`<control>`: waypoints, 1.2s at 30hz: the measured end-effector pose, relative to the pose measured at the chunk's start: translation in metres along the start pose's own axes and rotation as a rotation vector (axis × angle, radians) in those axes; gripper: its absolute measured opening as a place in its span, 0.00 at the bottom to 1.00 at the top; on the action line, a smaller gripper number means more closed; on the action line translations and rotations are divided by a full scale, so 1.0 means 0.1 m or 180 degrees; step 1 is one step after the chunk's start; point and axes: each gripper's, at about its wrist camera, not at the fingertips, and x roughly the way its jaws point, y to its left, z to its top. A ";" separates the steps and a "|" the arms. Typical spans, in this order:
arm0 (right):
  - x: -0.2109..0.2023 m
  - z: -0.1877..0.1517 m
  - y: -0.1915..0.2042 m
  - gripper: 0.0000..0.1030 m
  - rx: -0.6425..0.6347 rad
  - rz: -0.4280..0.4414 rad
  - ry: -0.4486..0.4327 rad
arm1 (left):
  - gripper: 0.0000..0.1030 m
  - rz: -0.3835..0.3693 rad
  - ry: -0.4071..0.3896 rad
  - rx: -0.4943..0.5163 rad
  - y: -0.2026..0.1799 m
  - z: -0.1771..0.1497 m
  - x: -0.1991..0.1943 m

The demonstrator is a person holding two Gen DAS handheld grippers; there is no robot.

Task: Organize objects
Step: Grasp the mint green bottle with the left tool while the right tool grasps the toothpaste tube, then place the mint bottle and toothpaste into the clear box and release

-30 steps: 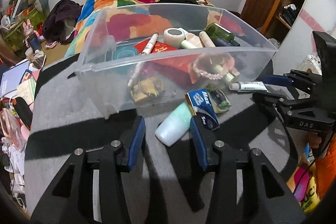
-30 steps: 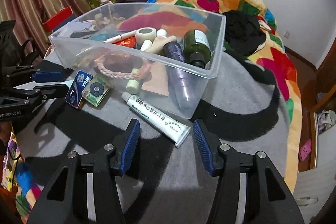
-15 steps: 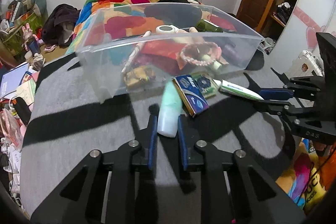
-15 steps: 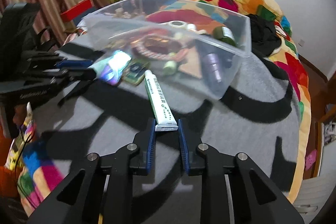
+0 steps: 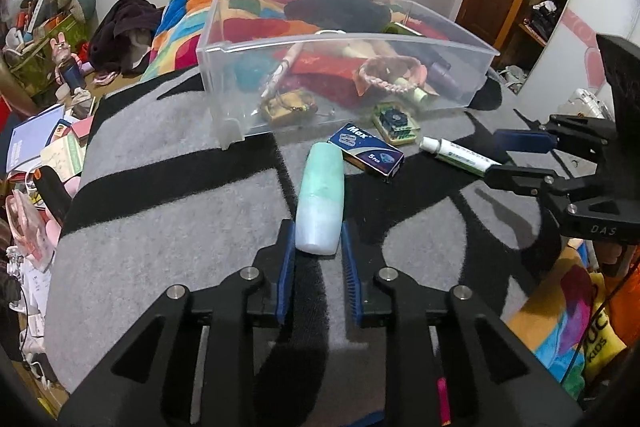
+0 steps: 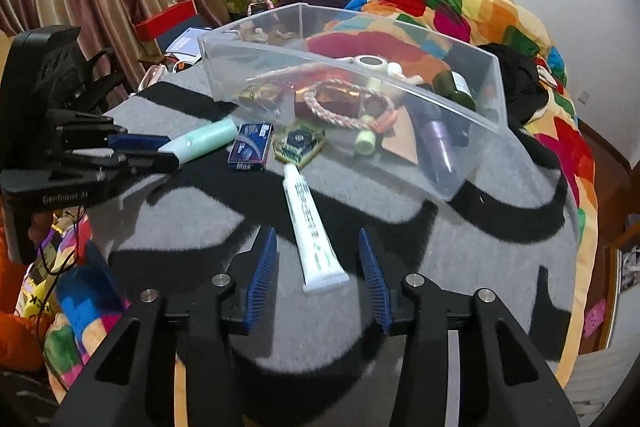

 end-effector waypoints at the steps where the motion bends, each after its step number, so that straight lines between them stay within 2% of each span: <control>1: 0.03 0.01 0.00 0.38 0.0011 -0.0017 0.0011 | 0.28 0.0009 -0.0012 0.0007 -0.01 0.01 0.01; 4: 0.14 0.01 0.00 0.38 0.0062 -0.0055 0.0085 | 0.39 0.0010 -0.0054 0.0020 -0.03 0.06 0.07; 6: 0.14 -0.01 0.00 0.37 0.0101 -0.0067 0.0041 | 0.39 -0.0007 -0.0088 0.0028 -0.04 0.08 0.11; 8: 0.12 -0.03 0.00 0.22 0.0148 -0.0070 0.0011 | 0.39 0.0007 -0.0146 0.0019 -0.05 0.09 0.14; 10: 0.11 -0.04 -0.01 0.16 0.0223 -0.0097 -0.0003 | 0.34 0.0056 -0.0195 0.0021 -0.06 0.10 0.16; 11: 0.10 -0.04 -0.02 0.16 0.0265 -0.0101 -0.0014 | 0.27 0.0100 -0.0212 0.0027 -0.07 0.10 0.16; 12: 0.09 -0.05 -0.02 0.16 0.0303 -0.0096 -0.0030 | 0.24 0.0169 -0.0231 0.0011 -0.07 0.10 0.16; 22: -0.20 0.02 -0.08 0.15 0.0457 -0.0034 -0.0322 | 0.24 0.0122 -0.0393 -0.0197 0.02 0.11 -0.08; 36: -0.57 0.41 -0.19 0.15 0.0659 -0.0087 -0.0803 | 0.24 -0.0093 -0.0830 -0.0187 -0.16 0.50 -0.47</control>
